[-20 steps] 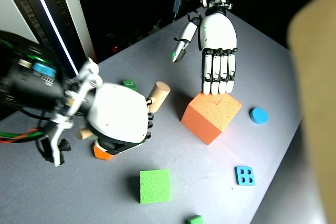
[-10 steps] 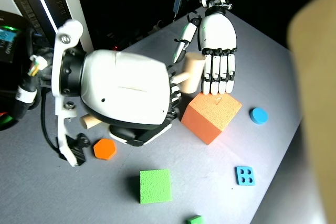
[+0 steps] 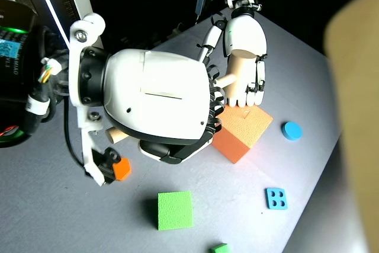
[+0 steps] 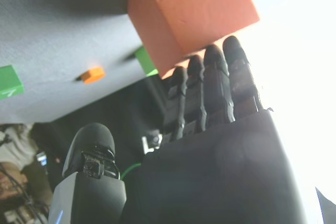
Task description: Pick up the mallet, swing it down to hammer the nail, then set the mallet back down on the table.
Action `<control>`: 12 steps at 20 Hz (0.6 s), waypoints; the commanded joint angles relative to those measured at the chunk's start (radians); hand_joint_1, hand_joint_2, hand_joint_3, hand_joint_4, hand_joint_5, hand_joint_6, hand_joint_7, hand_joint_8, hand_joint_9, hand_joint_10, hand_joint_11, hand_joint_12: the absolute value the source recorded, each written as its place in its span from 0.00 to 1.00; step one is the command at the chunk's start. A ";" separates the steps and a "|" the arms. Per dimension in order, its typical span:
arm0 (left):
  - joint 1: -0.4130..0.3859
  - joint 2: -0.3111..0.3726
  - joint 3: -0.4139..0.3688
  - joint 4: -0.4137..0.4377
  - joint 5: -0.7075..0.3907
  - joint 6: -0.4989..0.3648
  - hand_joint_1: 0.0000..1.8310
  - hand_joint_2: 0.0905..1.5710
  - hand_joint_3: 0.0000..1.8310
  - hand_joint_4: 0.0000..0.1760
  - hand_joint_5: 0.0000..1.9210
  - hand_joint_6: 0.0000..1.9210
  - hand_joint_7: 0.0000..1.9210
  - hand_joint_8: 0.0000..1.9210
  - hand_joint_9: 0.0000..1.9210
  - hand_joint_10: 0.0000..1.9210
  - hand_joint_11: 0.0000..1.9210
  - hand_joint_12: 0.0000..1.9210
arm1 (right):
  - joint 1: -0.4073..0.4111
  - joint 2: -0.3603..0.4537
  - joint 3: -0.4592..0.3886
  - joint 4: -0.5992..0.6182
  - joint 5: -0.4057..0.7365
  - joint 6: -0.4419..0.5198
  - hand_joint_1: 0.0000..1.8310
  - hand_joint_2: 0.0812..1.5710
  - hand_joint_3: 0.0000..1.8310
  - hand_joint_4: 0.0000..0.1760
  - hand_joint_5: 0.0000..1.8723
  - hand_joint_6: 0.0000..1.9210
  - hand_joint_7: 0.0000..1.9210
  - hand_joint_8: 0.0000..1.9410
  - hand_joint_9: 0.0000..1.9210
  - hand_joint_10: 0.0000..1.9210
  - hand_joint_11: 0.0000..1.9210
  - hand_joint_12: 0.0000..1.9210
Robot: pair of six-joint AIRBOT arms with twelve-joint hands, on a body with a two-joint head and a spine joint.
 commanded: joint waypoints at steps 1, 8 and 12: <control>0.001 -0.012 -0.005 0.011 -0.037 -0.008 0.00 0.78 0.00 0.00 0.07 0.00 0.10 0.00 0.10 0.00 0.00 0.17 | 0.000 0.004 -0.013 0.025 0.191 -0.036 0.82 0.83 0.00 1.00 0.79 1.00 0.84 1.00 0.92 1.00 1.00 1.00; 0.001 -0.013 -0.005 0.011 -0.035 -0.008 0.00 0.77 0.00 0.00 0.08 0.00 0.11 0.00 0.11 0.00 0.00 0.19 | -0.066 -0.057 -0.053 0.352 0.345 -0.331 0.81 0.85 0.00 1.00 0.76 1.00 0.87 1.00 0.94 1.00 1.00 1.00; 0.001 -0.013 -0.005 0.011 -0.035 -0.008 0.00 0.78 0.00 0.00 0.08 0.00 0.12 0.00 0.12 0.00 0.00 0.20 | -0.056 -0.114 -0.011 0.423 0.329 -0.322 0.81 0.86 0.00 1.00 0.76 1.00 0.87 1.00 0.94 1.00 1.00 1.00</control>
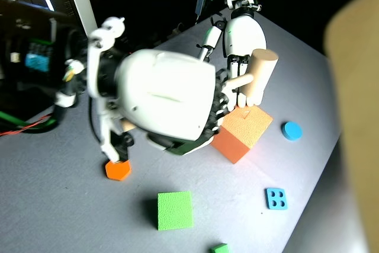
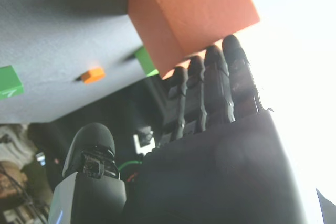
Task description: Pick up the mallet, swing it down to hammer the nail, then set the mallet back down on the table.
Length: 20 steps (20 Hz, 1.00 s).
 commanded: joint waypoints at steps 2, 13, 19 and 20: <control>0.001 -0.009 -0.005 0.012 -0.037 -0.009 0.00 0.78 0.00 0.00 0.08 0.00 0.11 0.00 0.11 0.00 0.00 0.19 | 0.023 -0.017 0.028 0.025 0.085 -0.010 0.81 0.86 0.00 1.00 0.76 1.00 0.87 1.00 0.94 1.00 1.00 1.00; 0.001 -0.009 -0.005 0.012 -0.035 -0.010 0.00 0.78 0.00 0.00 0.08 0.00 0.11 0.00 0.11 0.00 0.00 0.17 | 0.029 -0.085 0.101 0.037 0.074 -0.011 0.78 0.85 0.00 1.00 0.74 1.00 0.86 1.00 0.93 1.00 0.98 1.00; 0.001 -0.009 -0.005 0.012 -0.035 -0.010 0.00 0.78 0.00 0.00 0.07 0.00 0.10 0.00 0.10 0.00 0.00 0.16 | 0.032 -0.096 0.113 0.037 0.065 -0.037 0.81 0.85 0.00 1.00 0.77 1.00 0.87 1.00 0.95 1.00 1.00 1.00; 0.001 -0.009 -0.005 0.012 -0.035 -0.010 0.00 0.78 0.00 0.00 0.08 0.00 0.11 0.00 0.11 0.00 0.00 0.18 | 0.030 -0.097 0.116 0.037 0.062 -0.038 0.80 0.85 0.00 1.00 0.77 1.00 0.86 1.00 0.94 1.00 1.00 1.00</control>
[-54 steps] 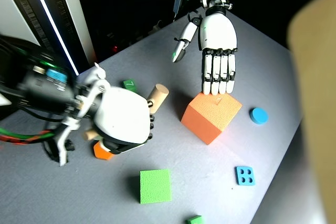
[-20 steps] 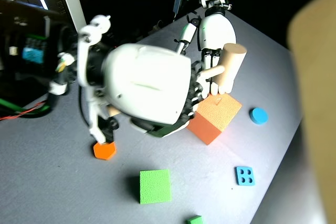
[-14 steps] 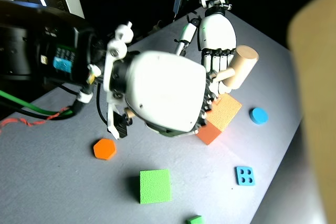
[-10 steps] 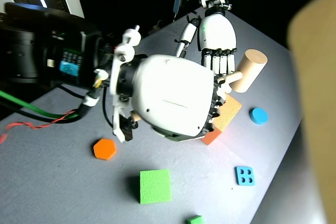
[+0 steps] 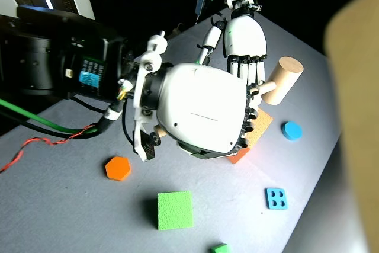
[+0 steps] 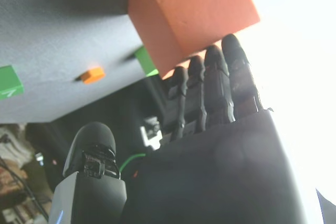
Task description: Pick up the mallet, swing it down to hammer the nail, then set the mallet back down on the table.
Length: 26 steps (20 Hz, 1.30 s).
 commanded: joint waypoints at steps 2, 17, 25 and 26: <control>0.001 -0.009 -0.005 0.012 -0.035 -0.010 0.00 0.78 0.00 0.00 0.09 0.00 0.11 0.00 0.11 0.00 0.00 0.19 | 0.011 0.004 0.005 -0.035 0.063 0.001 0.78 0.86 0.00 1.00 0.78 1.00 0.87 1.00 0.95 1.00 1.00 1.00; -0.001 -0.010 -0.003 0.012 -0.035 -0.010 0.00 0.78 0.00 0.00 0.08 0.00 0.10 0.00 0.10 0.01 0.00 0.17 | -0.163 0.017 0.021 -0.035 0.055 0.002 0.78 0.84 0.00 1.00 0.76 1.00 0.86 1.00 0.94 1.00 1.00 1.00; -0.001 -0.010 -0.003 0.012 -0.035 -0.010 0.00 0.78 0.00 0.00 0.07 0.00 0.10 0.00 0.10 0.00 0.00 0.16 | -0.048 0.028 0.021 -0.034 0.055 0.004 0.80 0.83 0.00 1.00 0.72 1.00 0.83 1.00 0.90 1.00 0.98 1.00; -0.001 -0.010 -0.003 0.012 -0.035 -0.010 0.00 0.78 0.00 0.00 0.09 0.00 0.12 0.00 0.11 0.00 0.00 0.19 | -0.041 0.029 0.021 -0.034 0.053 0.004 0.77 0.85 0.00 1.00 0.75 1.00 0.84 1.00 0.92 1.00 0.99 1.00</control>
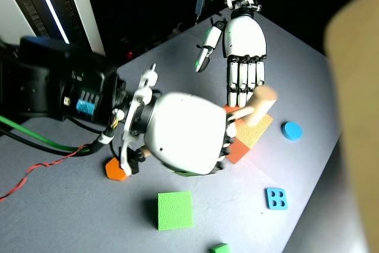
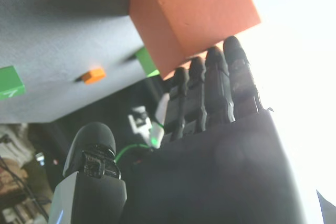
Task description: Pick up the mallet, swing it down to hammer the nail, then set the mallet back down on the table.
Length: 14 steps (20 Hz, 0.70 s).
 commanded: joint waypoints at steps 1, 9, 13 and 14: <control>-0.001 -0.009 -0.003 0.011 -0.039 -0.009 0.00 0.78 0.00 0.00 0.09 0.00 0.12 0.00 0.11 0.00 0.00 0.20 | 0.019 0.010 0.001 -0.030 0.060 0.004 0.77 0.84 0.00 1.00 0.76 1.00 0.85 1.00 0.93 1.00 0.99 1.00; -0.001 -0.009 -0.003 0.011 -0.039 -0.009 0.00 0.78 0.00 0.00 0.09 0.00 0.12 0.00 0.12 0.00 0.00 0.20 | -0.062 0.003 0.001 -0.031 0.055 -0.027 0.78 0.85 0.00 1.00 0.76 1.00 0.86 1.00 0.94 1.00 1.00 1.00; -0.004 -0.009 -0.003 0.011 -0.039 -0.009 0.00 0.78 0.00 0.00 0.08 0.00 0.11 0.00 0.11 0.00 0.00 0.18 | -0.087 0.009 0.000 -0.031 0.057 -0.038 0.77 0.85 0.00 1.00 0.76 1.00 0.86 1.00 0.93 1.00 1.00 1.00; -0.004 -0.009 -0.003 0.011 -0.039 -0.009 0.00 0.78 0.00 0.00 0.08 0.00 0.11 0.00 0.11 0.00 0.00 0.19 | -0.081 0.017 -0.004 -0.031 0.057 -0.034 0.77 0.85 0.00 1.00 0.77 1.00 0.86 1.00 0.94 1.00 1.00 1.00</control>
